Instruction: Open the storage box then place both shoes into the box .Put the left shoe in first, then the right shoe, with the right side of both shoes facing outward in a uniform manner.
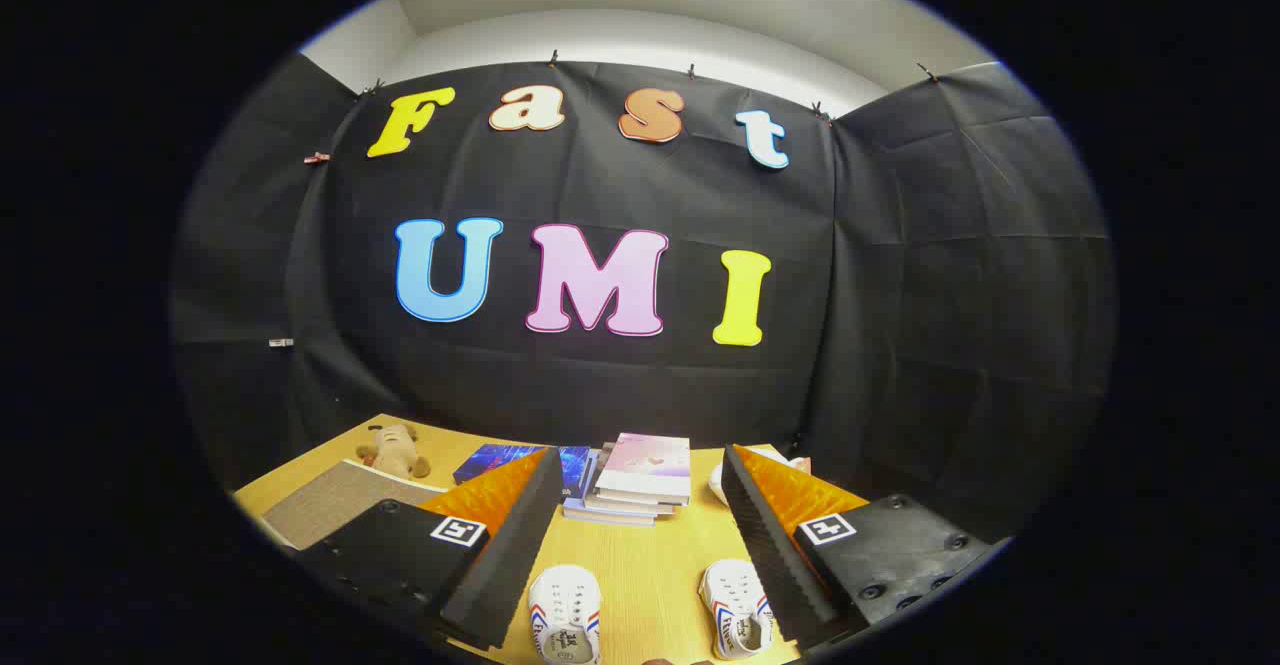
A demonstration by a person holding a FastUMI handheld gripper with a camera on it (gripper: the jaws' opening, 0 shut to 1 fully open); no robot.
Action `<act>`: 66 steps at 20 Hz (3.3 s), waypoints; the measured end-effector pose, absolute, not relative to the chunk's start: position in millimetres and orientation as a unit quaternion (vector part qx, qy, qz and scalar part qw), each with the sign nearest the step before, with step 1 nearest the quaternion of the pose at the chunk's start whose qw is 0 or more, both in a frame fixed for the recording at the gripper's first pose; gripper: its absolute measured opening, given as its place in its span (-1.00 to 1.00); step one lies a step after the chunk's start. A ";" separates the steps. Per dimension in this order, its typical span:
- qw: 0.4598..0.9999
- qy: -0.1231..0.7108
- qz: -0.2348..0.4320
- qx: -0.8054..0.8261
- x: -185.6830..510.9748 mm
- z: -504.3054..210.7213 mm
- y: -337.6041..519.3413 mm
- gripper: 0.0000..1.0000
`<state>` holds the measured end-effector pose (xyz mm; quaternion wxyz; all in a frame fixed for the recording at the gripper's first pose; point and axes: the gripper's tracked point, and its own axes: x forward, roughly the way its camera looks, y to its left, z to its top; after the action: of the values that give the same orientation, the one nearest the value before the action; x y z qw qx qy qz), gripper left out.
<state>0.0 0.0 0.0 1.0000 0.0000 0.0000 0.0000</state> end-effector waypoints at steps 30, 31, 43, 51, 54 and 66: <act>0.979 0.126 0.148 0.069 5.6 -68.5 66.8 0.96; 0.973 0.144 0.163 0.077 5.3 -78.1 71.5 0.96; 0.802 0.395 0.365 0.260 -61.6 -186.8 147.4 0.97; 0.697 0.462 0.432 0.337 -78.6 -200.4 194.5 0.96; 0.665 0.482 0.444 0.359 -82.4 -205.9 208.9 0.96; 0.578 0.536 0.427 0.443 -84.2 -186.8 216.2 0.45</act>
<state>-84.2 216.2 -186.8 0.5781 0.4430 0.5358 0.4272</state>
